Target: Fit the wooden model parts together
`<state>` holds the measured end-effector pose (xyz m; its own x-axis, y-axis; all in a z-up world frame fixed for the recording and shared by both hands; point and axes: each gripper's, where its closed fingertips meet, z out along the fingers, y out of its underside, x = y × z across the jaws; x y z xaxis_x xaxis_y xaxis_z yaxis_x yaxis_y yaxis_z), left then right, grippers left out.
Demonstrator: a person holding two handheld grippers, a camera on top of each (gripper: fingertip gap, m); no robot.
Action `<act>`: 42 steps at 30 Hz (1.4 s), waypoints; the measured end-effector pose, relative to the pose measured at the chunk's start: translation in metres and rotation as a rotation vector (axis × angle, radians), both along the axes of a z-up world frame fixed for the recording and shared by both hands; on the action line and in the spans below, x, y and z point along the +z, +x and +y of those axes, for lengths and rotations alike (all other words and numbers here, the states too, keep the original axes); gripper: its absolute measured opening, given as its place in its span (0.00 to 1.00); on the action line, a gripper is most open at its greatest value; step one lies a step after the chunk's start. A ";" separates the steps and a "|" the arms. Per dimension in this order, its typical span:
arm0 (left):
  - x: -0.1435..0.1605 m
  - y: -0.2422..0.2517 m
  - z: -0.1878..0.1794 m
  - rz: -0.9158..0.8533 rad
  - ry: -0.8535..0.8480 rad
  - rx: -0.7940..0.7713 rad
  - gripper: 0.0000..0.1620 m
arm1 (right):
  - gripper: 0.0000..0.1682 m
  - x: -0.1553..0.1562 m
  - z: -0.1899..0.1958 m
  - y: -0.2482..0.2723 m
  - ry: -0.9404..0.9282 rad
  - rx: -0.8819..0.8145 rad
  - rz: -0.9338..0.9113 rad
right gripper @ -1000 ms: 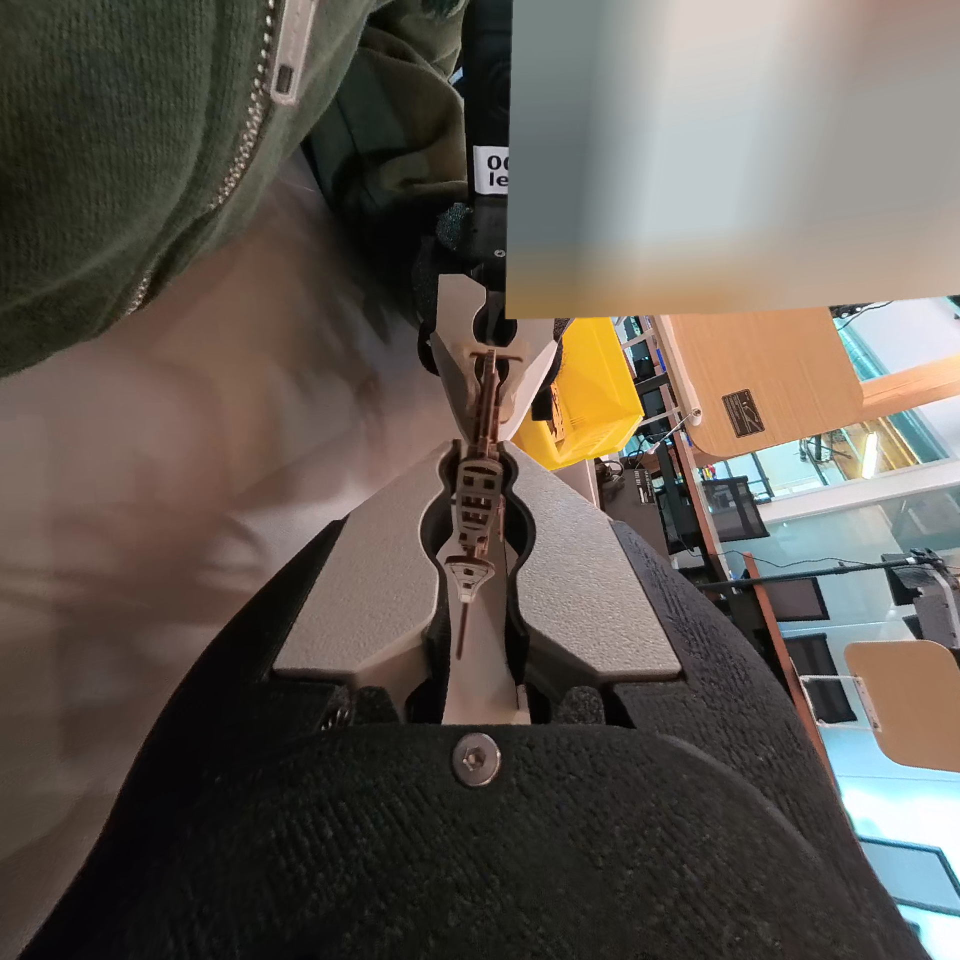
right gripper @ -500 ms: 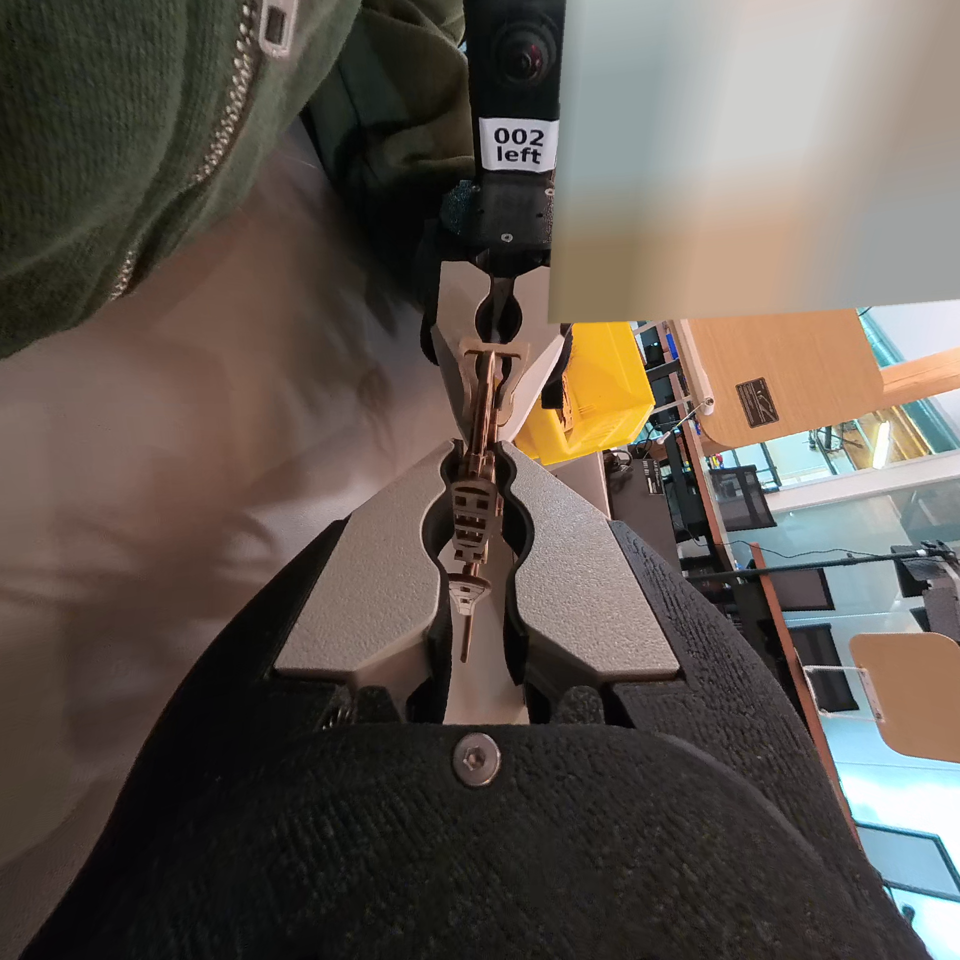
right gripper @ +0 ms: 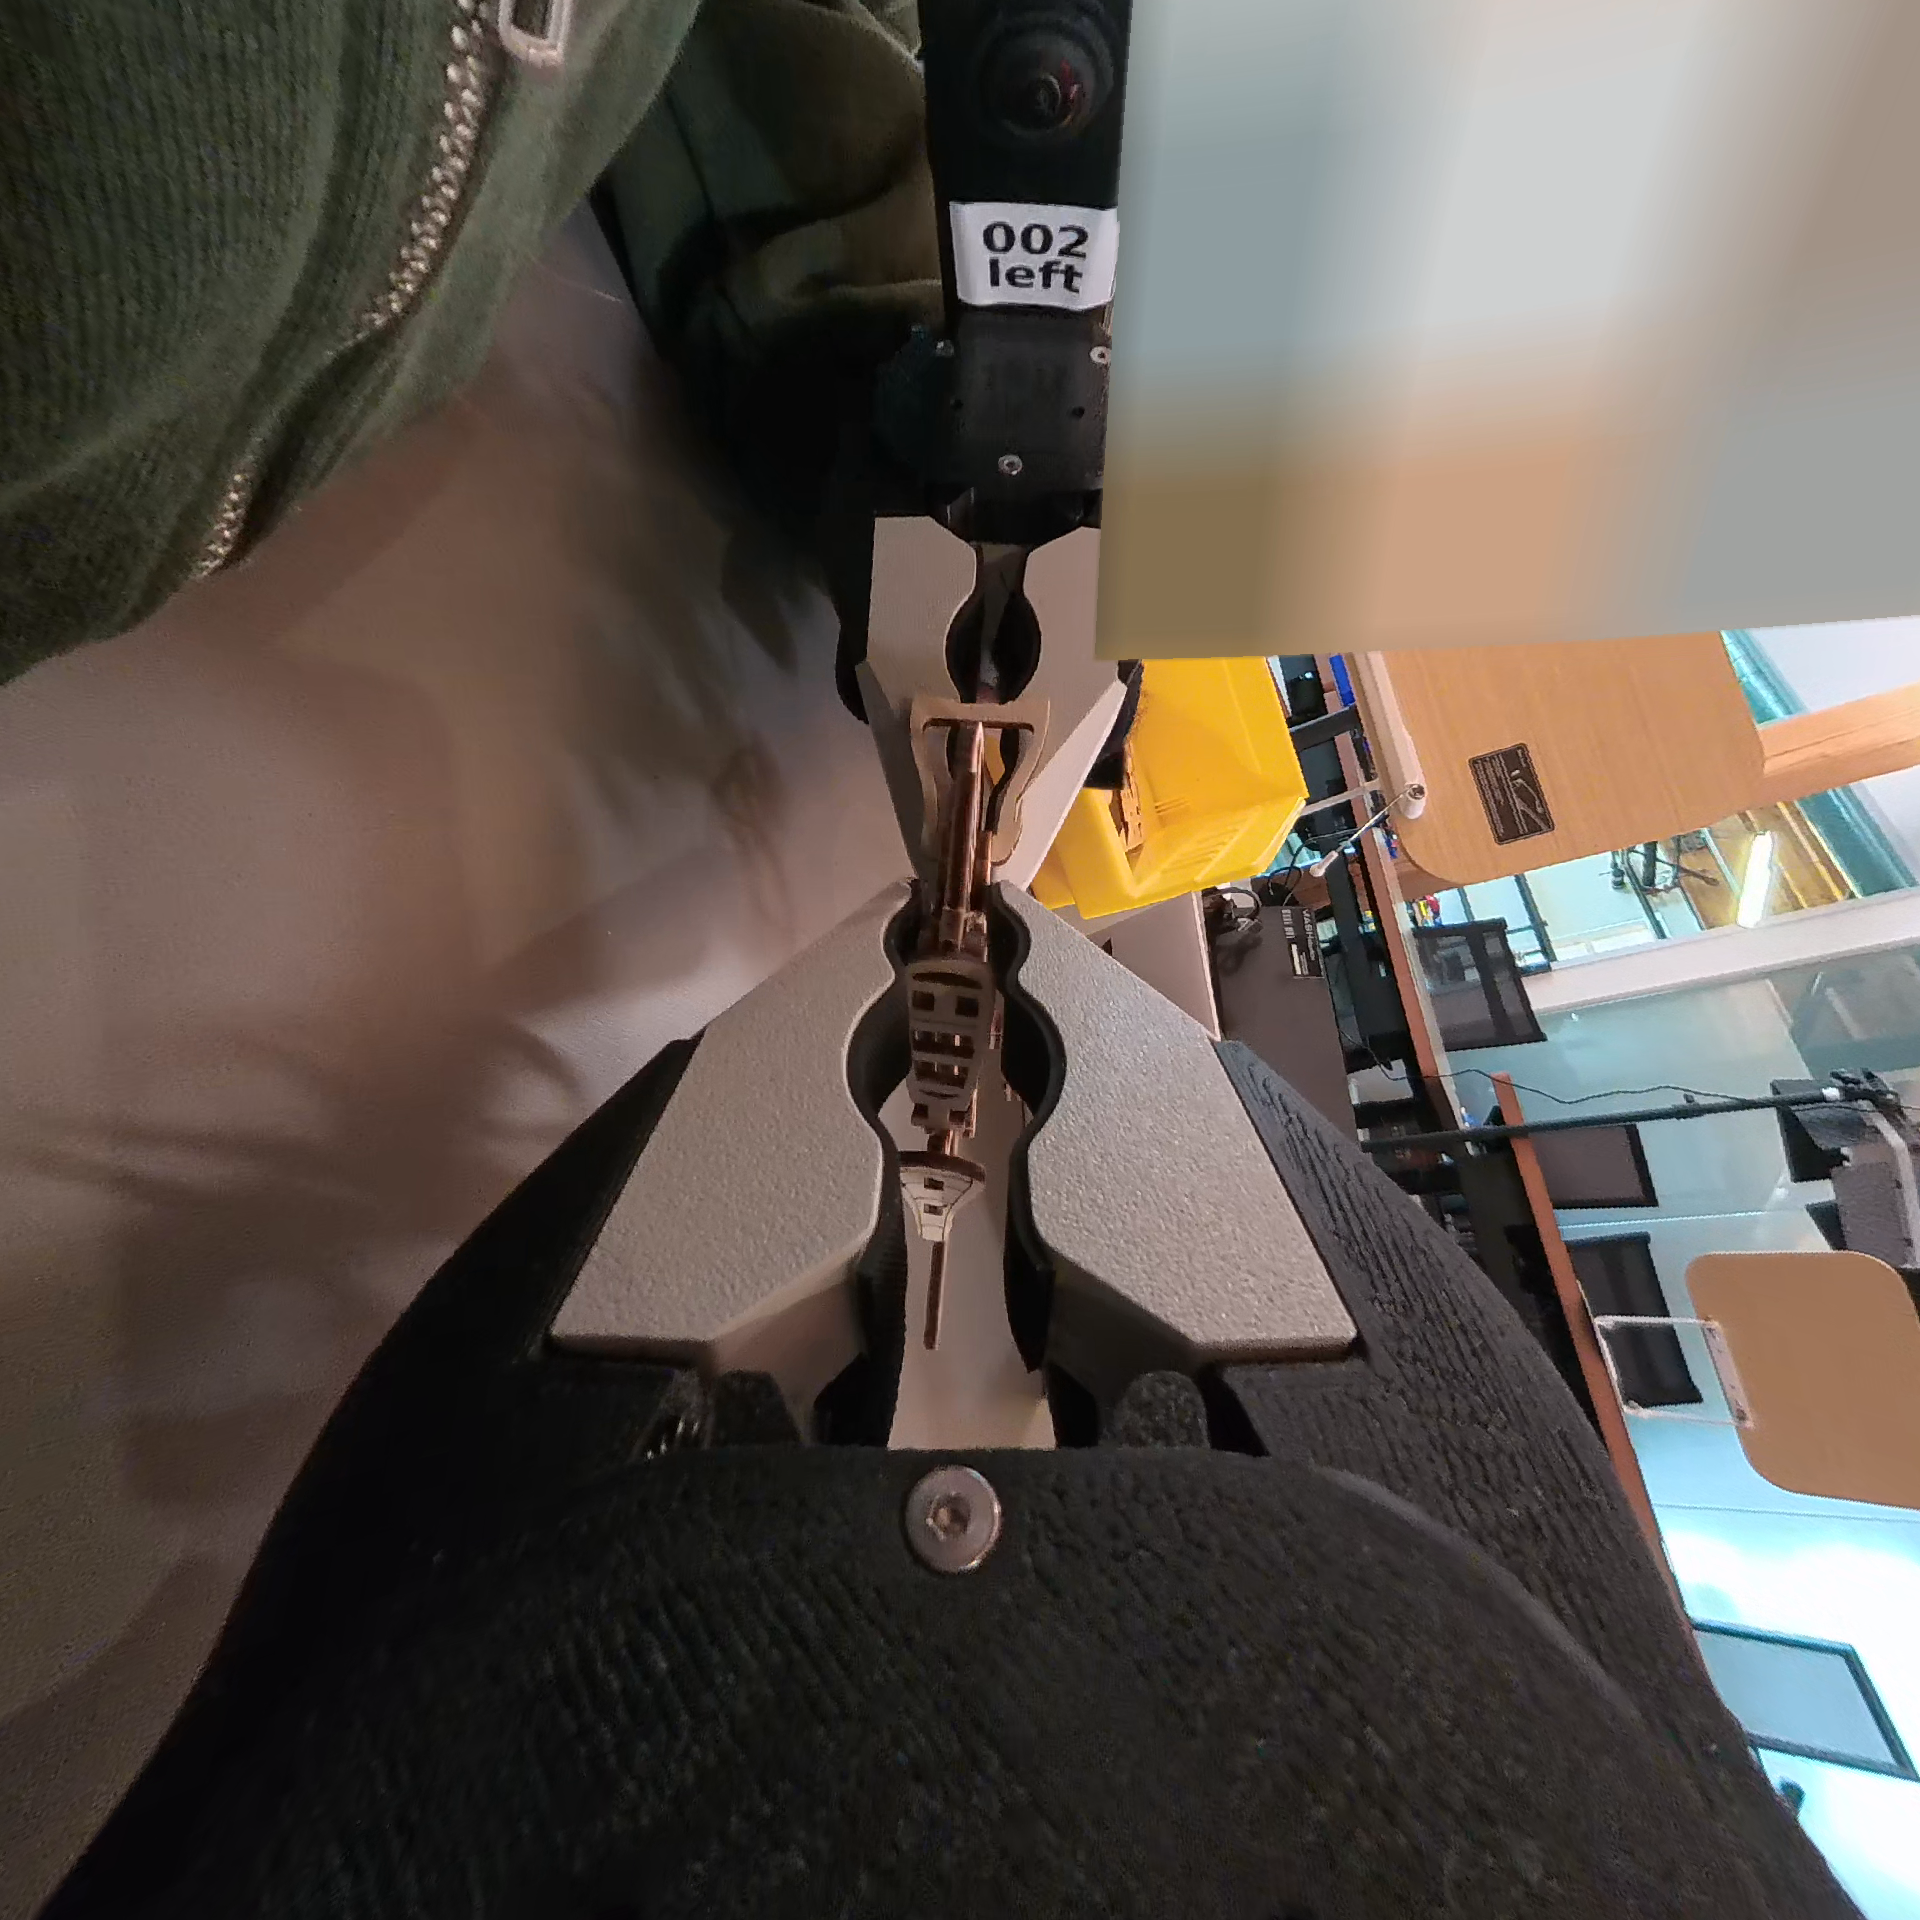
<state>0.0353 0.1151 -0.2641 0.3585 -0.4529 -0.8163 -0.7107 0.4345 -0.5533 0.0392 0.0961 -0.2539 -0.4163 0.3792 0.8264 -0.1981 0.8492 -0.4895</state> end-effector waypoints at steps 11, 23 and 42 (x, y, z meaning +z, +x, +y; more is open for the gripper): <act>0.011 -0.002 -0.001 -0.097 -0.001 -0.023 0.13 | 0.04 0.005 -0.001 -0.001 -0.010 -0.003 0.018; 0.012 0.008 -0.016 -0.140 -0.030 -0.158 0.16 | 0.04 0.013 -0.004 0.001 -0.078 0.021 0.007; 0.027 -0.013 0.005 -0.363 -0.121 -0.040 0.30 | 0.04 0.035 0.028 -0.022 -0.728 -0.091 -0.183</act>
<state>0.0218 0.1205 -0.2368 0.5943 -0.5575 -0.5796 -0.4433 0.3742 -0.8145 0.0173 0.1244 -0.2189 -0.4639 0.8421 0.2750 -0.0044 0.3082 -0.9513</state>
